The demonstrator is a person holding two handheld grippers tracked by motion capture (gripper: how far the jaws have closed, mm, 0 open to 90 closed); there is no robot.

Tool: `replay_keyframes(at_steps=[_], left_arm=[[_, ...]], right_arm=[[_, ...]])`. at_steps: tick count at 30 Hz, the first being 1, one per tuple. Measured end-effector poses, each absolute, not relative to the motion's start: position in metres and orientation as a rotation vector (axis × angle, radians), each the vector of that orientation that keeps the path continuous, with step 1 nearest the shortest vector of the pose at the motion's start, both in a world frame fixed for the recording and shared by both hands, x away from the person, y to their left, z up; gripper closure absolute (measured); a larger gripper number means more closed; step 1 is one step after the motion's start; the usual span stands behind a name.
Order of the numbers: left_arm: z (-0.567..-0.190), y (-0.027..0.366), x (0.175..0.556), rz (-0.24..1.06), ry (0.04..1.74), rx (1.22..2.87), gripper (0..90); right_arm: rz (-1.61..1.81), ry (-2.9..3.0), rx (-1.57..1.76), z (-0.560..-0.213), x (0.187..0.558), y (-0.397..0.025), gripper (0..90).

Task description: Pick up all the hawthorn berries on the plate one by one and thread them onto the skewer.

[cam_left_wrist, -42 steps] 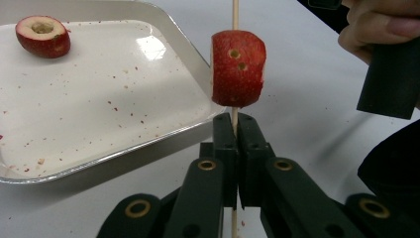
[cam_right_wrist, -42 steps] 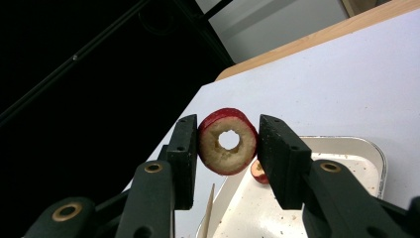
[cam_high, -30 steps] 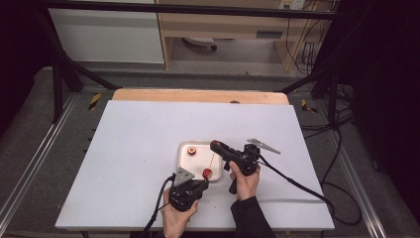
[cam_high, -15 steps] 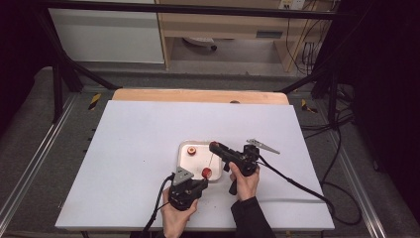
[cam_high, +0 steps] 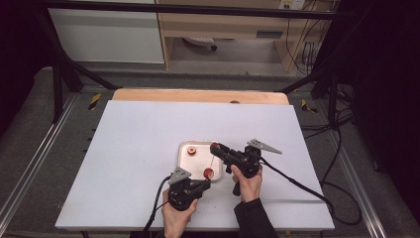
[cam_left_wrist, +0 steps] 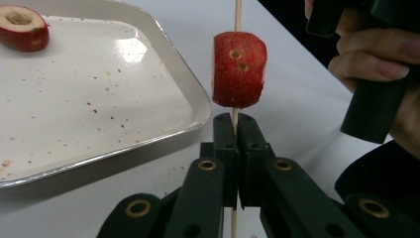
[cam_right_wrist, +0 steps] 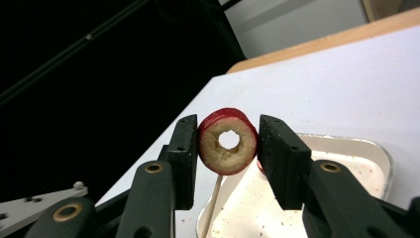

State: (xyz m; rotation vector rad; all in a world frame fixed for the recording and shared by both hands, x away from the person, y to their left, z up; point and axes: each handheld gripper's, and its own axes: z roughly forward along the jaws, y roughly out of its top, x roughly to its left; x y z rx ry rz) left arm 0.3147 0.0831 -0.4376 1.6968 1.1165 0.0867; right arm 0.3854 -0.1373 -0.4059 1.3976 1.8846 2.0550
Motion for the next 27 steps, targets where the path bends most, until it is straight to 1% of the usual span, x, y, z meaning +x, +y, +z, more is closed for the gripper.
replay_keyframes(at_steps=[2,11,24,27], left_arm=[[-0.436,0.084,0.314,0.102,1.103,1.679,88.4],[-0.43,0.083,0.317,0.172,1.097,1.702,88.4],[-0.429,0.083,0.324,0.19,1.087,1.75,88.5],[-0.431,0.082,0.324,0.208,1.076,1.787,88.5]], right_arm=[[2.077,1.902,1.399,-0.406,0.385,-0.137,61.1],[2.073,1.996,1.413,-0.411,0.381,-0.134,61.3],[2.024,2.06,1.386,-0.42,0.373,-0.128,61.4],[2.005,2.074,1.377,-0.42,0.372,-0.128,61.3]])
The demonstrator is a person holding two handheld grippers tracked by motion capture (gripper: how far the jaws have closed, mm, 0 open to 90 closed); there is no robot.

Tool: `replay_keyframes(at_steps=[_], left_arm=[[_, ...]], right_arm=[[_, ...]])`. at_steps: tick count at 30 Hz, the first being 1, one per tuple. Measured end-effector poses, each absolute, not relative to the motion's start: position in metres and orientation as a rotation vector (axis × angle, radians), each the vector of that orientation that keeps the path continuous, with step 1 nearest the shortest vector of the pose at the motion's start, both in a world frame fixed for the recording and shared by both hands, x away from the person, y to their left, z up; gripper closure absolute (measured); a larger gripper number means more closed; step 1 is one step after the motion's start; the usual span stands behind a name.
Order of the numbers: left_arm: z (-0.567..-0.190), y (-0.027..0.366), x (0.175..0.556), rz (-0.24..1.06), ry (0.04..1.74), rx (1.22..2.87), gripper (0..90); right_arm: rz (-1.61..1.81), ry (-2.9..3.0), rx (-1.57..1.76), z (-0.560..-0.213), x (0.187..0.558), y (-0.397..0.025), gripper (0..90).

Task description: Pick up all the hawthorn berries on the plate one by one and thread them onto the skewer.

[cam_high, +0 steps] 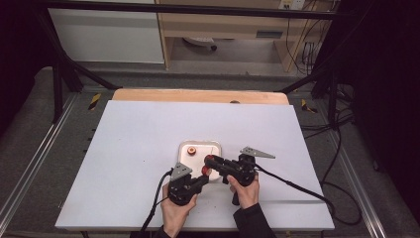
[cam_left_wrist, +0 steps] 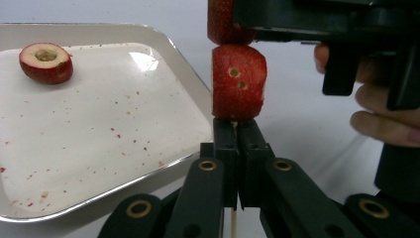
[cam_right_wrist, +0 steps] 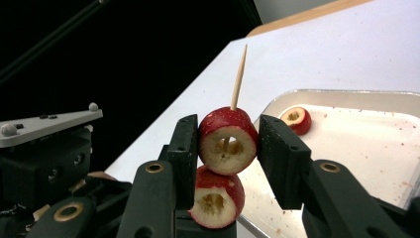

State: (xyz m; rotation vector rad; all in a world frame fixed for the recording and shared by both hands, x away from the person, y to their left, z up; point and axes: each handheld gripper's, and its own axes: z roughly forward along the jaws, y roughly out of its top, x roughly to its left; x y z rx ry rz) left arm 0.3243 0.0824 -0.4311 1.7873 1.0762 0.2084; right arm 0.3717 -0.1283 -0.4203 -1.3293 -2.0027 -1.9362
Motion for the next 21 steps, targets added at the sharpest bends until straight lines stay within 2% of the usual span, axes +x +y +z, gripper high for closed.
replay_keyframes(at_steps=[4,6,8,14,18,21], left_arm=[[-0.438,0.086,0.322,0.246,1.061,1.815,88.4],[-0.44,0.091,0.322,0.257,1.07,1.818,88.4],[-0.44,0.098,0.321,0.276,1.065,1.822,88.4],[-0.436,0.119,0.316,0.368,1.044,1.876,88.3],[-0.435,0.133,0.315,0.405,1.046,1.915,88.3],[-0.435,0.142,0.315,0.412,1.056,1.937,88.2]], right_arm=[[-1.878,-2.083,-1.311,-0.421,0.373,-0.126,60.0],[-1.868,-2.147,-1.305,-0.42,0.373,-0.125,46.2],[-1.858,-2.164,-1.294,-0.417,0.375,-0.127,41.9],[-1.799,-2.291,-1.32,-0.405,0.382,-0.139,19.9],[-1.655,-2.451,-1.299,-0.405,0.388,-0.145,12.0],[-1.546,-2.538,-1.28,-0.405,0.393,-0.147,10.1]])
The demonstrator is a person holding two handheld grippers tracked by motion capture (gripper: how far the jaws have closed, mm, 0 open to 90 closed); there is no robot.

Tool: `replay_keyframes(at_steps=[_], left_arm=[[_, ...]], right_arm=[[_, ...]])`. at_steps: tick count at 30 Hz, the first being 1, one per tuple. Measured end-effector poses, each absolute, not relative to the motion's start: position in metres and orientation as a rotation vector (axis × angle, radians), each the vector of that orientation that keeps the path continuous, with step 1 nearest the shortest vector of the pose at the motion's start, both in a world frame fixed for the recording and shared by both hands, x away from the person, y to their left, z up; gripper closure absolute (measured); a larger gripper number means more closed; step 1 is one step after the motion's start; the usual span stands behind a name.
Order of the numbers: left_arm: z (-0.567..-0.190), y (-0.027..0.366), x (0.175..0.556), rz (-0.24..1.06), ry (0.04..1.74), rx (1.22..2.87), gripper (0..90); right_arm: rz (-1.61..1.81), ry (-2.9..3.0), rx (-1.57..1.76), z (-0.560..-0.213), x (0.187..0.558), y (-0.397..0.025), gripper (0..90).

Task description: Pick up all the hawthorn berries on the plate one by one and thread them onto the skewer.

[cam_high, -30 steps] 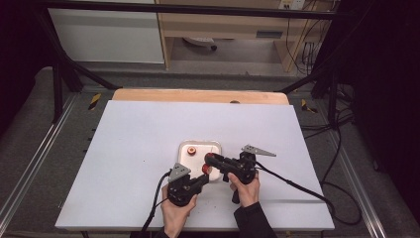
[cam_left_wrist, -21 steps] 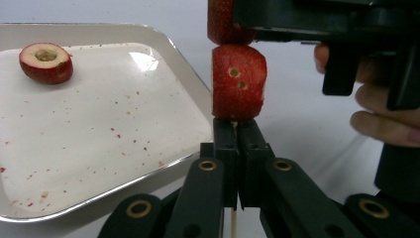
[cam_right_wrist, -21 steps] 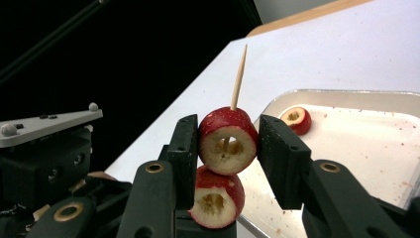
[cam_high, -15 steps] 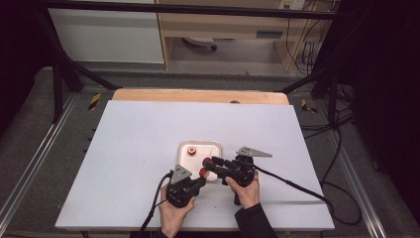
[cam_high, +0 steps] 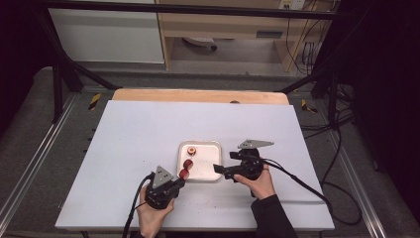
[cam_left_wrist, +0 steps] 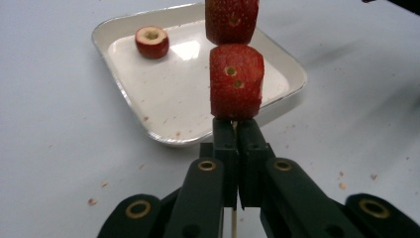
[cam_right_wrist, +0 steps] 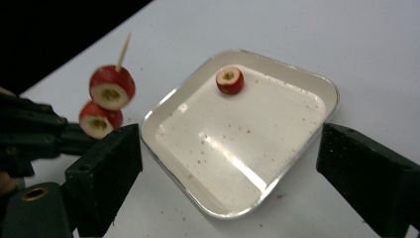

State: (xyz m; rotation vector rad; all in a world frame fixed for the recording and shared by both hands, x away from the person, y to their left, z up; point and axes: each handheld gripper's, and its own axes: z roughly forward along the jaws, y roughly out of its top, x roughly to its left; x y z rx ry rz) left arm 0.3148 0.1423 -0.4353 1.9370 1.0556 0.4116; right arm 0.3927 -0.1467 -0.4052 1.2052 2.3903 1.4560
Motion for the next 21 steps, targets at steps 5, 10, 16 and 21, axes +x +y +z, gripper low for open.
replay_keyframes(at_steps=[5,10,16,21], left_arm=[[-0.434,0.158,0.314,0.42,1.073,1.953,88.1],[-0.433,0.167,0.314,0.405,1.078,1.951,88.0],[-0.435,0.175,0.314,0.399,1.082,1.946,88.0],[-0.436,0.181,0.313,0.401,1.092,1.941,88.0]], right_arm=[[1.327,2.458,1.183,-0.403,0.402,-0.144,8.8],[1.235,2.501,1.157,-0.397,0.413,-0.133,7.8],[1.107,2.574,1.136,-0.391,0.428,-0.109,7.2],[1.024,2.622,1.121,-0.391,0.439,-0.09,6.9]])
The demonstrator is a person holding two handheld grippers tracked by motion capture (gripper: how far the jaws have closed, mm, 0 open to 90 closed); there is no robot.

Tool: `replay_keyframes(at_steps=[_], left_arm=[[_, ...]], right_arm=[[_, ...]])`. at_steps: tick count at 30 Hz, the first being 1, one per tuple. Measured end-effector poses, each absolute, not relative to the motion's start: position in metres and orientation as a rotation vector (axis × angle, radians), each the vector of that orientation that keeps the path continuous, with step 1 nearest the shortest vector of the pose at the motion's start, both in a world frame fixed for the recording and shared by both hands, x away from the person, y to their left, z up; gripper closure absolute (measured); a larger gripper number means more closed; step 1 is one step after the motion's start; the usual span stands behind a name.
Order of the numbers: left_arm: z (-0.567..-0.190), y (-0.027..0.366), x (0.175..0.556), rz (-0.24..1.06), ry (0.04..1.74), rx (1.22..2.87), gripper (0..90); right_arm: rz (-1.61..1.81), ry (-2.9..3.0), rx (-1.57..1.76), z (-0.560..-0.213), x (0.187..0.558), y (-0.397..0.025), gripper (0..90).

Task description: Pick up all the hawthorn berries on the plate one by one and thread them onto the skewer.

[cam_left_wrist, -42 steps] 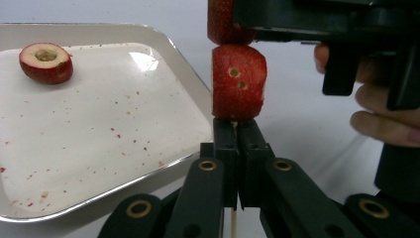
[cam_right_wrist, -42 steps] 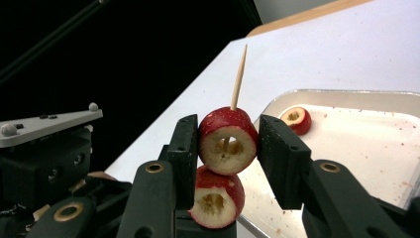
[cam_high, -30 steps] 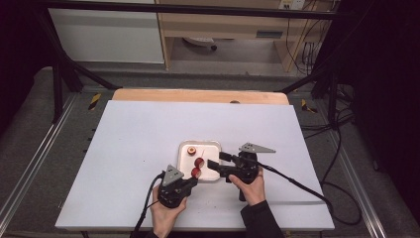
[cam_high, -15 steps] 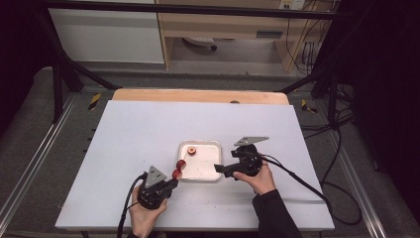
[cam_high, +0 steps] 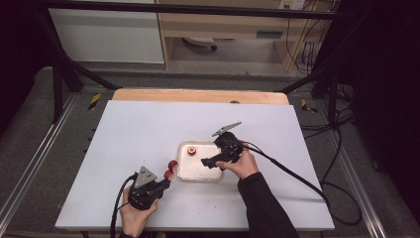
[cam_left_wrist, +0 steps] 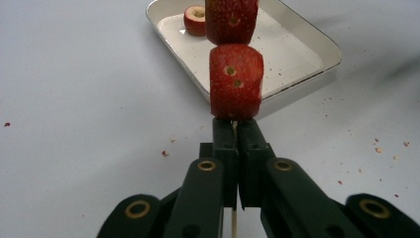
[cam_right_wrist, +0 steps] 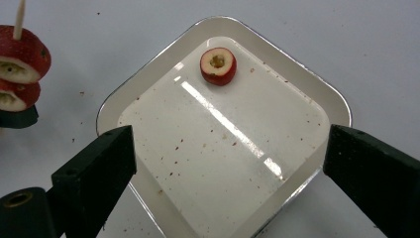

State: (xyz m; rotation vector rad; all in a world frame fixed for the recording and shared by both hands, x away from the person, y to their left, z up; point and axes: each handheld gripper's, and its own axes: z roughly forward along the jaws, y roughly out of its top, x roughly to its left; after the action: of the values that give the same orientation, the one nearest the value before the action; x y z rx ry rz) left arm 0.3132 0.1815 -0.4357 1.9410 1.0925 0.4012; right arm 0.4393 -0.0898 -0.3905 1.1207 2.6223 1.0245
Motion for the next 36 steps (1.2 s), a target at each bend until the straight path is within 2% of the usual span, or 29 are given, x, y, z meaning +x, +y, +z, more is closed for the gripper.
replay_keyframes(at_steps=[10,25,36], left_arm=[[-0.437,0.184,0.313,0.389,1.092,1.943,88.1],[-0.439,0.187,0.315,0.38,1.103,1.945,88.1],[-0.439,0.188,0.315,0.371,1.107,1.949,88.1]], right_arm=[[0.956,2.63,1.148,-0.392,0.457,-0.061,7.2],[0.886,2.641,1.201,-0.397,0.481,-0.04,7.7],[0.8,2.69,1.212,-0.406,0.492,-0.023,14.5]])
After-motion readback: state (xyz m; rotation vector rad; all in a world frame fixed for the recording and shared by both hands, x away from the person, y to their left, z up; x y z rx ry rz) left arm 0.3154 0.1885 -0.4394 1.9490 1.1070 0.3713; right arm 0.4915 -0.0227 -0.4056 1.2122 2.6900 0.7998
